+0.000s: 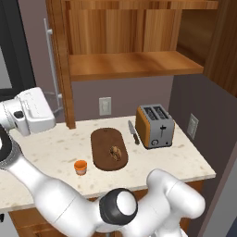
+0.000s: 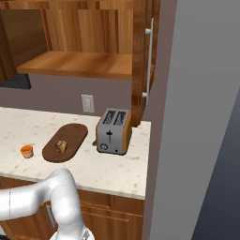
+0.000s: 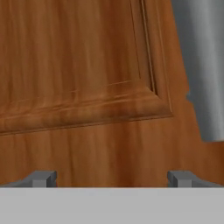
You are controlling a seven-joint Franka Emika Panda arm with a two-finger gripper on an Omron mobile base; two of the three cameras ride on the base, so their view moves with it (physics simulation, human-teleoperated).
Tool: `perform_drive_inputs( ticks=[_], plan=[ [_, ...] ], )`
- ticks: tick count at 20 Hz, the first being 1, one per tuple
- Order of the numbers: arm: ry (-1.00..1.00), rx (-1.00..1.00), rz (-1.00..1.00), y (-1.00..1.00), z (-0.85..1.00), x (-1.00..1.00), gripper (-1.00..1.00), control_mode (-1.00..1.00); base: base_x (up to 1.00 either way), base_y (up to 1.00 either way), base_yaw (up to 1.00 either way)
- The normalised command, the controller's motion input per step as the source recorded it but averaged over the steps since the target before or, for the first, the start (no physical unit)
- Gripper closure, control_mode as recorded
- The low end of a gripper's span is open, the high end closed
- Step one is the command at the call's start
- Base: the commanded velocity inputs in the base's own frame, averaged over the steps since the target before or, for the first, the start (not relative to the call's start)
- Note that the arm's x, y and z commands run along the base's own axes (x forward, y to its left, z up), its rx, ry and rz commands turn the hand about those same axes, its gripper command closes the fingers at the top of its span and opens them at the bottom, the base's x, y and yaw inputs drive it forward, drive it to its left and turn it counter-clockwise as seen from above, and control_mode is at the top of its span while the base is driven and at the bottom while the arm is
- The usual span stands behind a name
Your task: Pick the bread, place it on the cutting board, pick the jam, place it on the counter, and close the cabinet.
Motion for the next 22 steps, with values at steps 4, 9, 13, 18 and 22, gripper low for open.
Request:
perform_drive_inputs(
  ticks=[4,9,13,18,22],
  plan=[
    [0.01,0.0,0.07,-0.24,0.0,0.0,-1.0,-1.0,0.0,0.0,0.0],
    [0.01,0.0,0.07,-0.23,0.0,0.0,-1.0,-1.0,0.0,0.0,0.0],
    [0.0,0.0,0.09,-0.37,0.0,0.0,-1.0,-1.0,0.0,0.0,0.0],
    [0.0,0.0,0.1,-0.42,0.0,0.0,-1.0,-1.0,0.0,0.0,0.0],
    [0.0,0.0,0.1,-0.39,0.0,0.0,-1.0,-1.0,0.0,0.0,0.0]
  ],
)
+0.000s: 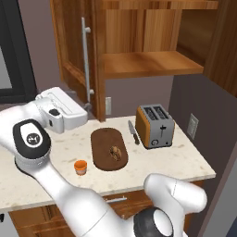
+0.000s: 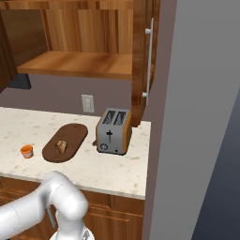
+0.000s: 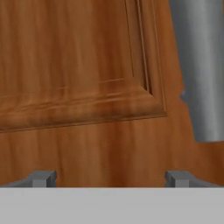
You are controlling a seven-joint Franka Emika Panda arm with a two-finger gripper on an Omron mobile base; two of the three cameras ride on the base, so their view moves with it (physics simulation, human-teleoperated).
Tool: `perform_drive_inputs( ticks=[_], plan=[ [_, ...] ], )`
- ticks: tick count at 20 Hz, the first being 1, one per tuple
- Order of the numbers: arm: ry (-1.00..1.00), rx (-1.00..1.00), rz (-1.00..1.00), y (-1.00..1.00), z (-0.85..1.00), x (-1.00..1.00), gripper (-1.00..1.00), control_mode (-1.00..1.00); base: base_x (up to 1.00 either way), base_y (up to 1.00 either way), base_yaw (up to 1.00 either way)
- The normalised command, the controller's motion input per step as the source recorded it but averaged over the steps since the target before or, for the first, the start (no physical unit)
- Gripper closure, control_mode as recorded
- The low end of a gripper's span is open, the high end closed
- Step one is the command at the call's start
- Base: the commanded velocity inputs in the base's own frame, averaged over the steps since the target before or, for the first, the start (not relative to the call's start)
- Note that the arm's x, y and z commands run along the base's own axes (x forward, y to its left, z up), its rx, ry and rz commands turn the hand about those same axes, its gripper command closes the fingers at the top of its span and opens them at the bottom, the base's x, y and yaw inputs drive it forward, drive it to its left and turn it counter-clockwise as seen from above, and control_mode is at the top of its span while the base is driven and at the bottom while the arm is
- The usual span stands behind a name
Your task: Pick the bread, place it on the cutting board, pick the jam, place it on the counter, and close the cabinet.
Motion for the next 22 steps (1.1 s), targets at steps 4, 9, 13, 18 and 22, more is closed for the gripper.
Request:
perform_drive_inputs(
  ticks=[4,9,13,18,22],
  plan=[
    [0.0,0.0,0.1,-0.38,0.0,0.0,-1.0,-1.0,0.0,0.0,0.0],
    [0.0,0.0,0.09,-0.38,0.0,0.01,-1.0,-1.0,0.0,0.0,0.0],
    [0.0,0.0,0.08,-0.33,0.0,0.08,-1.0,-1.0,0.0,0.0,0.0],
    [0.0,0.0,0.07,-0.28,0.0,0.1,-1.0,-1.0,0.0,0.0,0.0],
    [0.0,0.0,0.07,-0.25,0.0,0.18,-1.0,-1.0,0.0,0.0,0.0]
  ],
)
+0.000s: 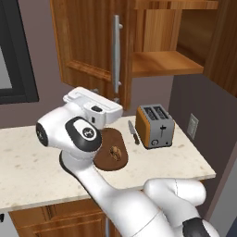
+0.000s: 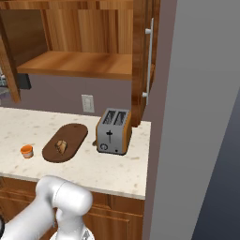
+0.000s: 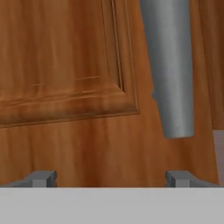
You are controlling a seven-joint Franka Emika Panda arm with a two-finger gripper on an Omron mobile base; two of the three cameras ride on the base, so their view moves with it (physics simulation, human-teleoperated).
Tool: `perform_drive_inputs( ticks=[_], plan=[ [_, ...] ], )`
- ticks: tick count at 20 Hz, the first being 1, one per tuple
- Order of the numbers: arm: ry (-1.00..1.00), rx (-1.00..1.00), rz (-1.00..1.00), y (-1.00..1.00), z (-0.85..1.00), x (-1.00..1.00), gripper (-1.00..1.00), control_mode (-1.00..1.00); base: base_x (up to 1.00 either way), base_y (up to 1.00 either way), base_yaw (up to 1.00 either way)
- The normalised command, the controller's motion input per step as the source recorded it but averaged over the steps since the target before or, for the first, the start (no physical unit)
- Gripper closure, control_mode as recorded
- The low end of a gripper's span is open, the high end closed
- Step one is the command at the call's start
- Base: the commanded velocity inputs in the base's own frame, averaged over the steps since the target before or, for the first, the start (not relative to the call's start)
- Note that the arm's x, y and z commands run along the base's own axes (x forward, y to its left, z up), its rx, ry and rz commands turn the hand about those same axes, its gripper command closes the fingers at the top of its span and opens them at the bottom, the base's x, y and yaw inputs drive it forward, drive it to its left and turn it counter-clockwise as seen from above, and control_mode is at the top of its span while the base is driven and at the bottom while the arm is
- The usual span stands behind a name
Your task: Pick the bread, place it on the cutting board, pick the jam, place it on the counter, and close the cabinet.
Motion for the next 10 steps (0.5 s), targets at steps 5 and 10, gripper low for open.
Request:
perform_drive_inputs(
  ticks=[5,10],
  plan=[
    [0.0,0.0,0.07,-0.25,0.0,0.19,-1.0,-1.0,0.0,0.0,0.0],
    [0.0,0.0,0.08,-0.25,0.0,0.2,-1.0,-1.0,0.0,0.0,0.0]
  ],
)
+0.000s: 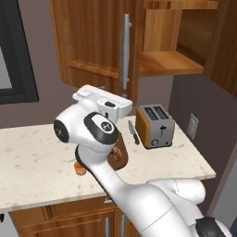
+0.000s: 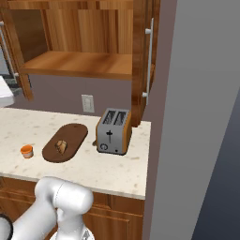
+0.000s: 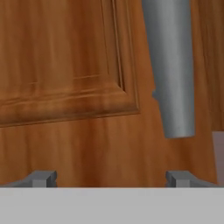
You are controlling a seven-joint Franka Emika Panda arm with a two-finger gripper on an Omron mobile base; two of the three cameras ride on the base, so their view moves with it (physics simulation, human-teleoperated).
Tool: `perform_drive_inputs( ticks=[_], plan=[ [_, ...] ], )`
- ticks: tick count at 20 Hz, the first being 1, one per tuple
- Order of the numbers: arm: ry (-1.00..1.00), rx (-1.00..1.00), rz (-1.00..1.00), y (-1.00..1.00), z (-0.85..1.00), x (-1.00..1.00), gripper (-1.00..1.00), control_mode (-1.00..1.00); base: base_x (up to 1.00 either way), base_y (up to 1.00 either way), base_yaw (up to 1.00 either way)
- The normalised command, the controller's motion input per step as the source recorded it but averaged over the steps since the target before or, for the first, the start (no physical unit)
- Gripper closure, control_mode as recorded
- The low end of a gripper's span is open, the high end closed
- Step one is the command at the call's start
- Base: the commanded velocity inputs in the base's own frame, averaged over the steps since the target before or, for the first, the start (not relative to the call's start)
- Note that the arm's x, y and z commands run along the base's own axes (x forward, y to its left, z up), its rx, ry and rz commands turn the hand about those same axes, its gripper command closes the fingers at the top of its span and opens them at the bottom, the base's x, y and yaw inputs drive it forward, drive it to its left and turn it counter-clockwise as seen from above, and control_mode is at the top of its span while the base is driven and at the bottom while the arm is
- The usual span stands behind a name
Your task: Pick the bread, place it on the cutting board, pick the jam, place it on the counter, and close the cabinet.
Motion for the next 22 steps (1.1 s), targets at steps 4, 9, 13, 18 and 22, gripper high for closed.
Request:
perform_drive_inputs(
  ticks=[4,9,13,18,22],
  plan=[
    [0.0,0.0,0.08,-0.27,0.0,0.24,-1.0,-1.0,0.0,0.0,0.0],
    [0.0,0.0,0.08,-0.23,0.0,0.28,-1.0,-1.0,0.0,0.0,0.0],
    [0.0,0.0,0.09,-0.21,0.0,0.2,-1.0,-1.0,0.0,0.0,0.0],
    [0.0,0.0,0.07,-0.21,0.0,0.29,-1.0,-1.0,0.0,0.0,0.0],
    [0.0,0.0,0.07,-0.22,0.0,0.3,-1.0,-1.0,0.0,0.0,0.0]
  ],
)
